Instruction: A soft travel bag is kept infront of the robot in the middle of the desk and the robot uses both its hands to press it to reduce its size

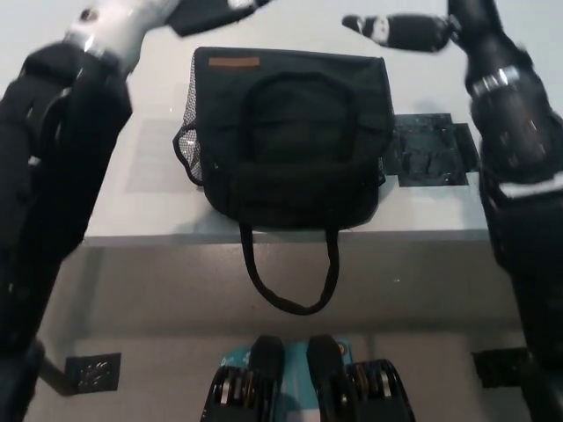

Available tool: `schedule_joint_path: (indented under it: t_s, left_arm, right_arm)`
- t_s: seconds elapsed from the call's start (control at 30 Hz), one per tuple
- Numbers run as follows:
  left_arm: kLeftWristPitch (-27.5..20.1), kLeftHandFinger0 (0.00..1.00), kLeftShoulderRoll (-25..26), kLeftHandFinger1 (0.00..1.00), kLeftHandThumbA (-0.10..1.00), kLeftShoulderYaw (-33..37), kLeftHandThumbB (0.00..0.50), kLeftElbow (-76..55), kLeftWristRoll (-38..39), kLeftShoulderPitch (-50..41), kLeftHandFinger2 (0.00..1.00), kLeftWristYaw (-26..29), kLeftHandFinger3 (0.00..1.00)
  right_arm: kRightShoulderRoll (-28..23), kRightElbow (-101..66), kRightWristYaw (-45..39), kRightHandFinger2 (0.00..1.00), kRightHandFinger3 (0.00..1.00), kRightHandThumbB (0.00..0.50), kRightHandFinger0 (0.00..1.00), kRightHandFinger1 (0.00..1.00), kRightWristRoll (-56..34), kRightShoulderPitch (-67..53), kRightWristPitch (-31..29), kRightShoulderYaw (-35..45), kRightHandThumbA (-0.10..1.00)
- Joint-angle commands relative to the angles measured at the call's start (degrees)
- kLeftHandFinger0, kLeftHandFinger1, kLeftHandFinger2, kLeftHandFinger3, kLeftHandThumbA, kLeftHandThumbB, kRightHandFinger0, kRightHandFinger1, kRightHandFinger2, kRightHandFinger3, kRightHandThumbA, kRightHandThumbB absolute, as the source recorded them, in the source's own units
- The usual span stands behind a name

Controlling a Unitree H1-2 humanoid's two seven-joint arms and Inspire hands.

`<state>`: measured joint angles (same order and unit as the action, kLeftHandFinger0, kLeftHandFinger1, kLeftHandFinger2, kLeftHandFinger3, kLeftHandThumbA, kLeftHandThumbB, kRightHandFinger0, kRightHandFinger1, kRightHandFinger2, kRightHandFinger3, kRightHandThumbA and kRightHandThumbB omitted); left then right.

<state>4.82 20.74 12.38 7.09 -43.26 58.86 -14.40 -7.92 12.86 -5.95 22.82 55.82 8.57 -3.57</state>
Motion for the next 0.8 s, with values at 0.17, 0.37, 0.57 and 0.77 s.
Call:
schedule_joint_path:
  t_s: [0.17,0.37,0.57,0.77]
  left_arm:
    - [1.0,1.00,0.1,1.00,1.00,4.7,0.265,18.7,-5.1,11.7,1.00,4.7,1.00]
    - [1.2,1.00,-1.0,1.00,1.00,6.9,0.243,26.4,-5.4,14.2,1.00,6.5,1.00]
    - [2.8,1.00,-3.1,1.00,1.00,8.6,0.053,34.4,-5.3,17.3,1.00,6.8,1.00]
    - [4.4,1.00,-5.1,1.00,1.00,10.3,0.004,42.7,-4.3,20.4,1.00,5.4,1.00]
  right_arm:
    - [2.3,22.5,3.1,1.00,1.00,0.219,1.00,1.00,-4.4,13.9,1.2,2.0,1.00]
    - [3.2,33.7,5.0,1.00,1.00,0.188,1.00,1.00,-6.4,18.5,-1.3,3.5,1.00]
    - [3.3,41.2,7.7,1.00,1.00,0.160,1.00,1.00,-7.7,20.6,-3.1,4.1,1.00]
    - [3.3,45.5,9.2,1.00,1.00,0.142,1.00,1.00,-7.8,21.1,-5.2,3.1,1.00]
